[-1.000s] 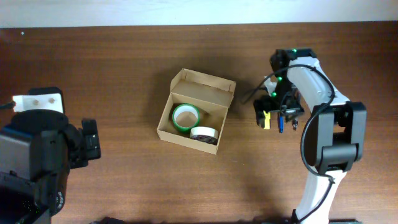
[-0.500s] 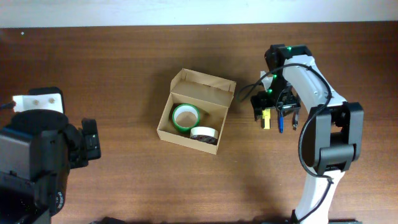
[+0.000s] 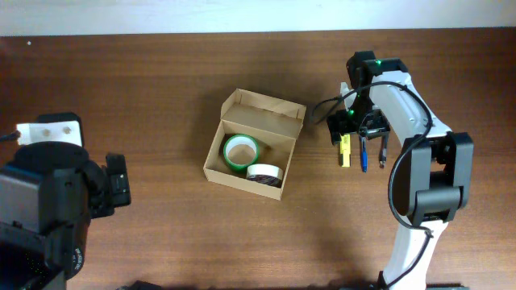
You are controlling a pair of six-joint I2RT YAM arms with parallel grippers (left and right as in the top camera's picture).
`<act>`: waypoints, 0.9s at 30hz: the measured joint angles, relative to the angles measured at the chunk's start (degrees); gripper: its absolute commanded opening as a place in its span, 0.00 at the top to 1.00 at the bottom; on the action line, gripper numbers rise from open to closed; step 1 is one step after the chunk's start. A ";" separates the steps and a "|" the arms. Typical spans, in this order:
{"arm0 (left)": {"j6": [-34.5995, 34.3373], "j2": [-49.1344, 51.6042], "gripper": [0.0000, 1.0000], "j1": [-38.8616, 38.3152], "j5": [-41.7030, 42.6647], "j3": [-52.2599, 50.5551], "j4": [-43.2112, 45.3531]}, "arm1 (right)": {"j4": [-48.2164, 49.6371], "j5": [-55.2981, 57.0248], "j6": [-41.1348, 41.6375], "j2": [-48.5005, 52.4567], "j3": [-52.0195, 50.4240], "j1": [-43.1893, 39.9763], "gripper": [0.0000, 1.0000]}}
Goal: Pack container
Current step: 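Lower the right gripper and grasp the yellow highlighter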
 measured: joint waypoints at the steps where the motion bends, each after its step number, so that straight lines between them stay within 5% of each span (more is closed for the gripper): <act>1: 0.00 0.00 0.01 0.00 0.00 0.00 0.00 | 0.13 -0.02 0.15 0.00 0.00 0.00 0.10; 27: 0.00 0.00 0.00 0.00 -0.02 0.00 0.00 | 2.14 -0.07 1.20 3.87 -0.31 0.00 0.14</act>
